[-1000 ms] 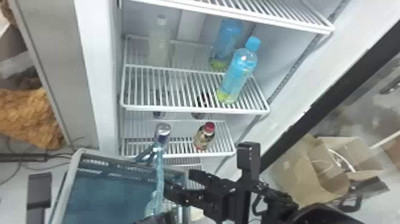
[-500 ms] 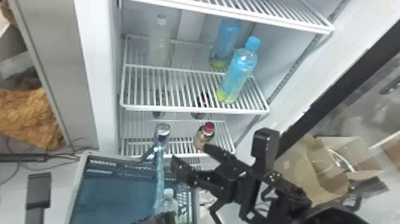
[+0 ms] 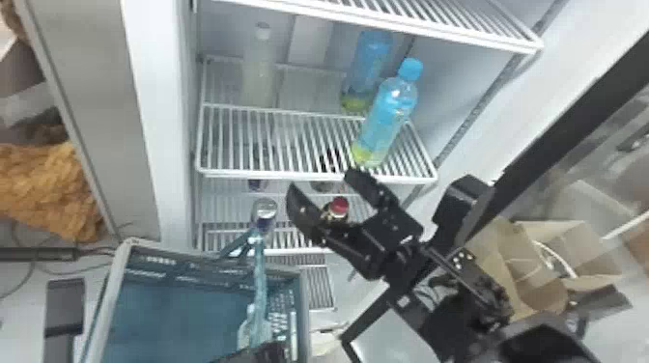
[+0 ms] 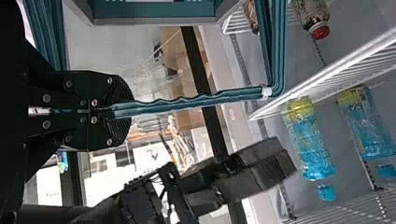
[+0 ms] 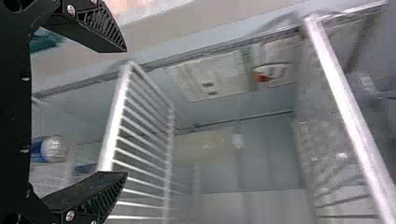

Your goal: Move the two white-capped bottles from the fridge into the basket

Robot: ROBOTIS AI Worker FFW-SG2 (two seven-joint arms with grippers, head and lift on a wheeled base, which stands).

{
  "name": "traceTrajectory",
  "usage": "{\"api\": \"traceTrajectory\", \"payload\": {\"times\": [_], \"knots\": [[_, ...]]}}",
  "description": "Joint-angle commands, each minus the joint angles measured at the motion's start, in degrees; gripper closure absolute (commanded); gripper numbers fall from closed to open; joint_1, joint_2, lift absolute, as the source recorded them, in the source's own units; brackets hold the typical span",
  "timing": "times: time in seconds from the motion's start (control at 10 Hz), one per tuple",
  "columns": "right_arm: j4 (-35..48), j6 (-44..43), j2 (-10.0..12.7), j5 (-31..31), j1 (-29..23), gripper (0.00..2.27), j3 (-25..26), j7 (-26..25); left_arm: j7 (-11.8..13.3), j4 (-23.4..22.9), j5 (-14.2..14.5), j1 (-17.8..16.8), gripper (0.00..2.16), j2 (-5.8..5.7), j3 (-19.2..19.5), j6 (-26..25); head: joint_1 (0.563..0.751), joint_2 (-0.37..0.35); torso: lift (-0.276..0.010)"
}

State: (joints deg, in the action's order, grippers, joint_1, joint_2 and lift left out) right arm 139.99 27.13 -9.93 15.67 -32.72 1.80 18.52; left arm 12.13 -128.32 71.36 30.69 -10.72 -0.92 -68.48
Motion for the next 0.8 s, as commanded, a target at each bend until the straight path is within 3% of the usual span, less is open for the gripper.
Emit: {"api": "traceTrajectory", "payload": {"times": [0.0, 0.2, 0.7], "knots": [[-3.4, -8.0, -0.1, -0.2, 2.1, 0.11, -1.2, -0.5, 0.0, 0.0, 0.0, 0.0, 1.19, 0.00, -0.1, 0.0, 0.695, -0.310, 0.000], [-6.2, -12.7, -0.3, -1.5, 4.0, 0.09, -2.5, -2.5, 0.0, 0.0, 0.2, 0.0, 1.19, 0.00, -0.3, 0.0, 0.695, -0.305, 0.000], [-12.1, -13.9, -0.1, -4.9, 10.4, 0.00, -4.9, -4.8, 0.0, 0.0, 0.3, 0.0, 1.19, 0.09, -0.7, 0.0, 0.695, -0.300, 0.000]]}}
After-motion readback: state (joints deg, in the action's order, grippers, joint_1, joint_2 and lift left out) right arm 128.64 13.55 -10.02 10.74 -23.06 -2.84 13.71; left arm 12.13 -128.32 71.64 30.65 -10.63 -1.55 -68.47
